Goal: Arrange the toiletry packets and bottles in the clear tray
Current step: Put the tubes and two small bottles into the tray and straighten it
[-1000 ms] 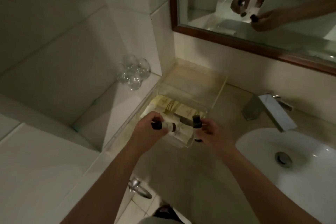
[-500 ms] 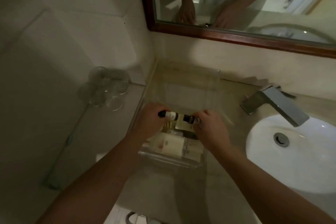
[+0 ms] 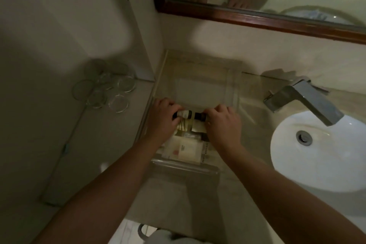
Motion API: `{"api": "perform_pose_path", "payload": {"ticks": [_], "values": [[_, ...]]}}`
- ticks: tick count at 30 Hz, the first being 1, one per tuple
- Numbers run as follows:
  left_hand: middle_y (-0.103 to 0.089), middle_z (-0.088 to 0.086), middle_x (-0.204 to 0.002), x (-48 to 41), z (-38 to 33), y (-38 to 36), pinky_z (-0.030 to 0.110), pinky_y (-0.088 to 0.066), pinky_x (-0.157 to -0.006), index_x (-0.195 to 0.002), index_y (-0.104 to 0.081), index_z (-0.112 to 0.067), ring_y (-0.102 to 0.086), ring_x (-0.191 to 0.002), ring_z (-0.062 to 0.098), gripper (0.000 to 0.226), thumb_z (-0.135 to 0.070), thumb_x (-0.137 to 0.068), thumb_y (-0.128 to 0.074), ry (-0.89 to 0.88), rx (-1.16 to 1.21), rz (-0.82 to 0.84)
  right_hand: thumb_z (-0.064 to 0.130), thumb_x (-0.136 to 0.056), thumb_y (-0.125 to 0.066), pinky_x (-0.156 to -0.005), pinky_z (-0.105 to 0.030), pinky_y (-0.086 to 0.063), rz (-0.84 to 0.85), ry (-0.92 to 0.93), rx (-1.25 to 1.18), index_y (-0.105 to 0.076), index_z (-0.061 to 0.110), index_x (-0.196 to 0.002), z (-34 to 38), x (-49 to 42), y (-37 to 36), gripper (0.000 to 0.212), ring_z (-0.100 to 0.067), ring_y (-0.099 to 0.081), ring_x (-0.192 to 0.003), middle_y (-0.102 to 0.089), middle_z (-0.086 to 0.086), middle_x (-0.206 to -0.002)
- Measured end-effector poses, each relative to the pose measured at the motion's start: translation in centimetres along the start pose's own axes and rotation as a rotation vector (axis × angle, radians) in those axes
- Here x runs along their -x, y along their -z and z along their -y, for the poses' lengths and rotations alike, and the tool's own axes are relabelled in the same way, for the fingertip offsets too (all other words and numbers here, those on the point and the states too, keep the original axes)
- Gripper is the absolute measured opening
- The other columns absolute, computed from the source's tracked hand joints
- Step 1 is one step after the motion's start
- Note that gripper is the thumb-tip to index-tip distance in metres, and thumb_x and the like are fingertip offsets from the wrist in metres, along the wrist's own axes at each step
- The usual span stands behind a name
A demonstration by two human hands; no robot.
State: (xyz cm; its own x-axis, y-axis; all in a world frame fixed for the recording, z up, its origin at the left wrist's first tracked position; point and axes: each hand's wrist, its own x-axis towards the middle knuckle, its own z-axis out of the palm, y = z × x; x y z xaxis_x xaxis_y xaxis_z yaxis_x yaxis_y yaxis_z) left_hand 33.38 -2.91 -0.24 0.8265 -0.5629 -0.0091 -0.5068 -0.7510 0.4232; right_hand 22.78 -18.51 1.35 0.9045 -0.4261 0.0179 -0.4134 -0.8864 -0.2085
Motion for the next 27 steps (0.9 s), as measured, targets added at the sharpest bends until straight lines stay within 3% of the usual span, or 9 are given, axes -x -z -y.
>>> {"api": "perform_pose_path", "payload": {"ticks": [12, 18, 27], "values": [[-0.062, 0.003, -0.096, -0.01, -0.36, -0.27, 0.036, -0.043, -0.078, -0.094, -0.071, -0.022, -0.050, -0.094, 0.026, 0.022, -0.030, -0.074, -0.072, 0.077, 0.004, -0.104, 0.020, -0.089, -0.057, -0.065, -0.031, -0.037, 0.022, -0.038, -0.071, -0.060, 0.021, -0.104, 0.24, -0.45, -0.56, 0.015, -0.022, -0.057, -0.082, -0.058, -0.002, -0.094], [-0.064, 0.004, -0.088, -0.25, -0.34, -0.21, 0.037, -0.044, -0.073, -0.091, -0.075, -0.018, -0.053, -0.087, 0.027, 0.017, -0.025, -0.075, -0.072, 0.021, -0.017, -0.094, 0.021, -0.090, -0.058, -0.064, -0.034, -0.051, 0.044, -0.012, -0.134, -0.064, 0.017, -0.099, -0.10, -0.43, -0.61, 0.012, -0.021, -0.058, -0.079, -0.056, -0.003, -0.093], [-0.062, 0.007, -0.088, -0.08, -0.51, -0.21, 0.034, -0.039, -0.072, -0.091, -0.074, -0.017, -0.053, -0.087, 0.028, 0.016, -0.025, -0.077, -0.072, 0.030, -0.020, -0.106, 0.024, -0.092, -0.056, -0.066, -0.032, -0.050, 0.040, 0.005, -0.142, -0.068, 0.018, -0.101, -0.46, -0.30, -0.72, 0.016, -0.020, -0.058, -0.081, -0.058, -0.002, -0.094]]}}
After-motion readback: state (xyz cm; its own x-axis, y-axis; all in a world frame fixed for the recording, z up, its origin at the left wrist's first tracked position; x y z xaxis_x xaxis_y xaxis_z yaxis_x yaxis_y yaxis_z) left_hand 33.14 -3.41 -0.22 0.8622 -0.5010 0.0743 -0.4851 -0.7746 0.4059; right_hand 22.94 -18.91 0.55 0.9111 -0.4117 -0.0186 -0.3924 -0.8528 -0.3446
